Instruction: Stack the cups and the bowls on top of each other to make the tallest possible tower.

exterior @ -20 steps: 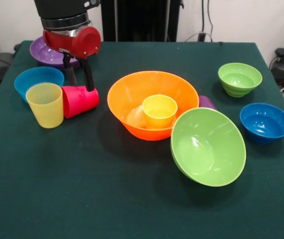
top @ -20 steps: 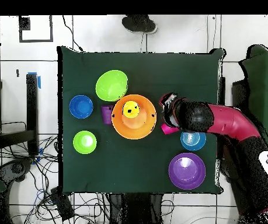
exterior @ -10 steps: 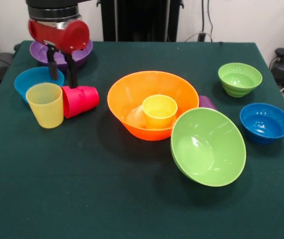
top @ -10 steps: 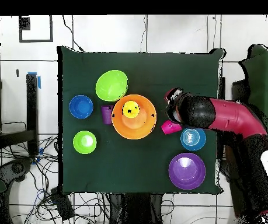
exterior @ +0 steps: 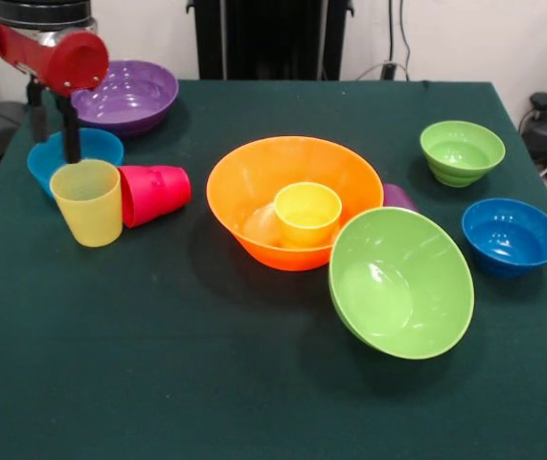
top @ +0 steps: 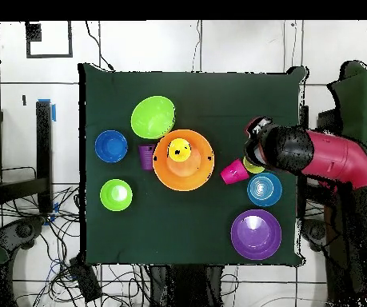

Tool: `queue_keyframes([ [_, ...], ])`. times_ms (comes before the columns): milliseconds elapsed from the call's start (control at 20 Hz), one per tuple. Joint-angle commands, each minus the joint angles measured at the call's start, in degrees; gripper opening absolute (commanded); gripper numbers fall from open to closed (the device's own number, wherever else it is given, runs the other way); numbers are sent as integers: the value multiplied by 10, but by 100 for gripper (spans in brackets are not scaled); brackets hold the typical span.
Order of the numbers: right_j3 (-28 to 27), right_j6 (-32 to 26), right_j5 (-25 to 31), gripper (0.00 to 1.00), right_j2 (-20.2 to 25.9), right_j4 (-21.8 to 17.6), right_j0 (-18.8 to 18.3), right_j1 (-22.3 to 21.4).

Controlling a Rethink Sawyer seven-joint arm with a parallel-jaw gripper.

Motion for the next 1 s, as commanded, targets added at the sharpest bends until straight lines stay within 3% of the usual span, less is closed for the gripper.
queue_keyframes([
  [50,-43,39,13,100,-38,-14,37,64],
  [500,-46,40,-38,100,-48,-5,40,93],
  [1000,-48,46,-13,100,-49,25,54,72],
])
